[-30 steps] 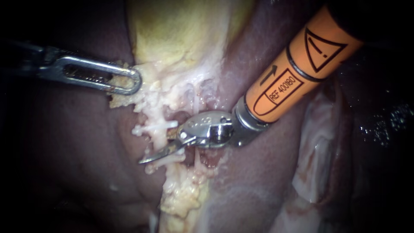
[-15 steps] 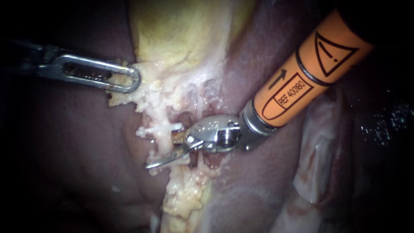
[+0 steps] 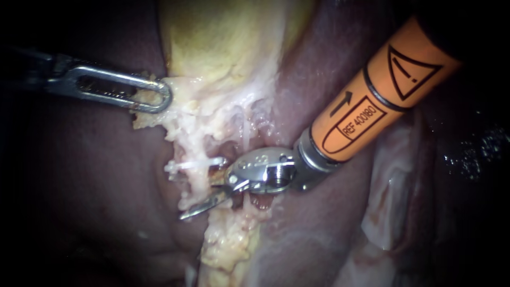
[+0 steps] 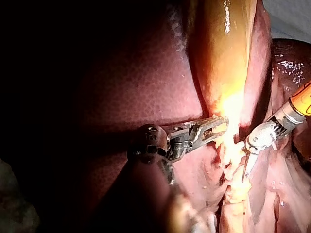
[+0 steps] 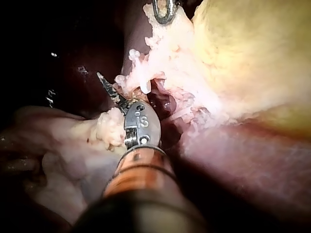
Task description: Go to the cutting position left tube
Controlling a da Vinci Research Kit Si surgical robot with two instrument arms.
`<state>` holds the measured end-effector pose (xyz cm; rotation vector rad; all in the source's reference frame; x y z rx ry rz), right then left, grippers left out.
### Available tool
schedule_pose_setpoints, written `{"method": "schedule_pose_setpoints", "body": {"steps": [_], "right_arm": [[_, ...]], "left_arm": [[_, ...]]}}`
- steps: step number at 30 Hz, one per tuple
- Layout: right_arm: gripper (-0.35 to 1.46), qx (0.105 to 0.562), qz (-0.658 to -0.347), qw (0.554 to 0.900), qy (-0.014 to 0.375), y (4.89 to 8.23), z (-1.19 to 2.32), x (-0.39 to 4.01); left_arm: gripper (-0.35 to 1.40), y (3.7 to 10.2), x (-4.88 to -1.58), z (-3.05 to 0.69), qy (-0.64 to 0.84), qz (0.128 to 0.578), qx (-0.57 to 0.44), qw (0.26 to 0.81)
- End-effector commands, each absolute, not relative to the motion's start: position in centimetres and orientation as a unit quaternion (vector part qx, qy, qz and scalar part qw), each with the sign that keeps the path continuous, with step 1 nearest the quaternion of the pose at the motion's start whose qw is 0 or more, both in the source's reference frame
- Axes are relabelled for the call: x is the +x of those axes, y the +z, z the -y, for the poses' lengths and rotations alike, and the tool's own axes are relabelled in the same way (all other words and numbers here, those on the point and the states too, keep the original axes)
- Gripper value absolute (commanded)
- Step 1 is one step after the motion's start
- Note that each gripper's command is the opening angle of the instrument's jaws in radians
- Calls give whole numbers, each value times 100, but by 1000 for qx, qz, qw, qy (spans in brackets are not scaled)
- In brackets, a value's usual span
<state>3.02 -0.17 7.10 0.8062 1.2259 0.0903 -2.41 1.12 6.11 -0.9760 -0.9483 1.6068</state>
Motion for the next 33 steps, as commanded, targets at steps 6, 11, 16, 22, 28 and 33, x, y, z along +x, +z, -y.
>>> {"method": "schedule_pose_setpoints", "body": {"steps": [6, 11, 16, 22, 28, 33], "right_arm": [[118, 354, -558, 748, 58, 716, 14, 316], [116, 351, -553, 751, 75, 720, 11, 322], [112, 353, -555, 749, 83, 721, 9, 326], [112, 355, -556, 747, 90, 720, 9, 331], [111, 356, -556, 746, 93, 721, 8, 335], [111, 356, -556, 746, 93, 717, 10, 335]], "left_arm": [[-35, 610, -242, -112, 663, 391, -403, 495], [-35, 609, -242, -111, 663, 391, -403, 496], [-35, 607, -244, -110, 663, 390, -403, 496], [-35, 607, -244, -110, 663, 390, -403, 496], [-35, 607, -244, -110, 663, 390, -403, 496], [-35, 607, -244, -110, 663, 390, -403, 497]]}}
